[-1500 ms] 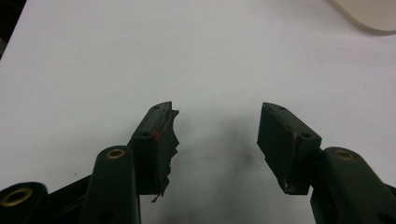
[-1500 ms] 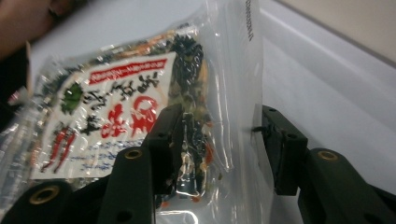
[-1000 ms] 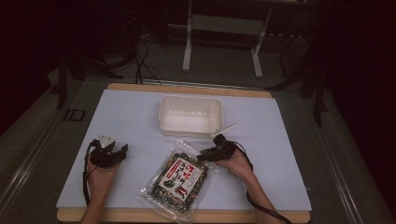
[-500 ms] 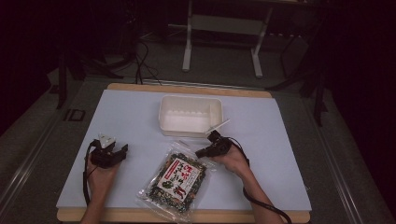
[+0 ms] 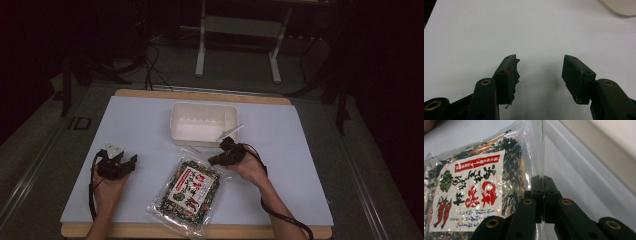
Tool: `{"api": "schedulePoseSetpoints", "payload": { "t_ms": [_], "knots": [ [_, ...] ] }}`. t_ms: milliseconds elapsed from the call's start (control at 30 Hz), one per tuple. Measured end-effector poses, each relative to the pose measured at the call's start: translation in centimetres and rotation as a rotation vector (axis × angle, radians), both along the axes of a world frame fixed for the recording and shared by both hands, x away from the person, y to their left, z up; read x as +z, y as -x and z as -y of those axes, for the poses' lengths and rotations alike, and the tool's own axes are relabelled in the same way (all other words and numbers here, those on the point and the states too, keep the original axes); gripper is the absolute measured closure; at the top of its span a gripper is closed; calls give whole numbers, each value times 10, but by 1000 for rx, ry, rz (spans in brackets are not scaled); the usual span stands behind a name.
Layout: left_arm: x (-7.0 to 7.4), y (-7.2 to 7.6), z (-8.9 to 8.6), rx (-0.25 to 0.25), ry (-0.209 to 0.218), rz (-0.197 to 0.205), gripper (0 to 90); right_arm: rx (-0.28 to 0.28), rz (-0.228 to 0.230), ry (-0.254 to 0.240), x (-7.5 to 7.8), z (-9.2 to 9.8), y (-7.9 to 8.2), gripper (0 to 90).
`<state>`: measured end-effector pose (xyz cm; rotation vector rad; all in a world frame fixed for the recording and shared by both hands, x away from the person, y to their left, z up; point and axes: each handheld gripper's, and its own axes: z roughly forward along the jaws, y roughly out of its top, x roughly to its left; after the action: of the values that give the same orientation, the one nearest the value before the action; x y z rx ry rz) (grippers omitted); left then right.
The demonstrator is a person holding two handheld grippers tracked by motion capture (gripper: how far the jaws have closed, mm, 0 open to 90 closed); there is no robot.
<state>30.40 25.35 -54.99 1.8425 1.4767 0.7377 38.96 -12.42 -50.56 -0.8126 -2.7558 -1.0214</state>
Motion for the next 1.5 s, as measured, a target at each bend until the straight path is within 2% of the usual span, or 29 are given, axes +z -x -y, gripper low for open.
{"api": "schedulePoseSetpoints", "payload": {
  "t_ms": [67,400,567,767,867,1067,1167,1233,1500],
  "knots": [
    [0,0,0,0,0,1,458,11,18,-7,8,0,-1,894],
    [0,0,0,-3,0,2,458,16,62,-15,28,-4,-4,895],
    [0,0,0,-5,3,3,458,18,97,-25,43,-5,-5,896],
    [0,0,0,-1,9,6,458,21,126,-12,55,-6,-5,896],
    [0,0,0,-1,11,4,458,19,148,-13,66,-6,-7,896],
    [0,0,0,-5,5,4,458,17,162,-19,78,-6,-9,896],
    [0,0,0,-5,3,2,457,26,150,-37,82,-5,-10,896],
    [0,0,0,-4,3,3,457,28,160,-27,84,-5,-9,896],
    [0,0,1,-6,0,3,456,13,177,-39,96,0,-11,896]
  ]
}}
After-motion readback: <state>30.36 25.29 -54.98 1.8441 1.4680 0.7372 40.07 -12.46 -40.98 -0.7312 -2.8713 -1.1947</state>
